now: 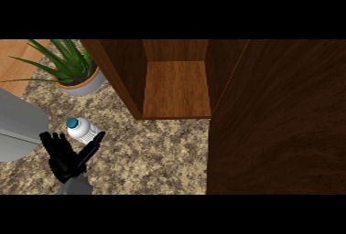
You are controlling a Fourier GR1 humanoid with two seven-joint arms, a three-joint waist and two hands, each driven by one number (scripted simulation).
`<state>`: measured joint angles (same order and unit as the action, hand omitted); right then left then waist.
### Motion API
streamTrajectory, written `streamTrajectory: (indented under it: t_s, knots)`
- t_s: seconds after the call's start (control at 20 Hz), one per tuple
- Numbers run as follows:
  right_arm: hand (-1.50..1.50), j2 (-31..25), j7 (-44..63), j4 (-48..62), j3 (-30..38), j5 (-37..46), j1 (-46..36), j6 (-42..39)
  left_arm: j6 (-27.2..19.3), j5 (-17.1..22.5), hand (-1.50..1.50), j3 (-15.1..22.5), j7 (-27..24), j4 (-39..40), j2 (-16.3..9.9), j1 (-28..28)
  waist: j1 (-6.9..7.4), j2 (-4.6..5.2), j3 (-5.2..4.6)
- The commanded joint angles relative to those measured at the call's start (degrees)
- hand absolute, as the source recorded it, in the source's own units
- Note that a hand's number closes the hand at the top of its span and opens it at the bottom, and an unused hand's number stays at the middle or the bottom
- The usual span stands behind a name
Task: Pick up the bottled water, place it into the cabinet and close the cabinet
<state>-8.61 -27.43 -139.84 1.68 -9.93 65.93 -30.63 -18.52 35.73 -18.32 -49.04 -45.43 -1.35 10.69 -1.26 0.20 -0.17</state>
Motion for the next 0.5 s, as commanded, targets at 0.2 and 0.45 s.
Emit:
streamTrajectory:
  t_s: [0.2, 0.45]
  knots:
    - [-1.50, 0.28, 2.45, -8.92, 1.17, -4.01, 3.01, -1.03, 8.02, 2.62, -1.50, -2.86, -5.11, 8.39, -0.30, 6.36, -0.14, -0.07, 0.03]
    - [-1.50, 1.01, 3.00, -10.56, 2.25, -4.96, 3.92, -0.86, 11.17, 3.58, 1.50, -4.49, -6.50, 11.62, -2.22, 8.05, 0.09, -0.02, 0.03]
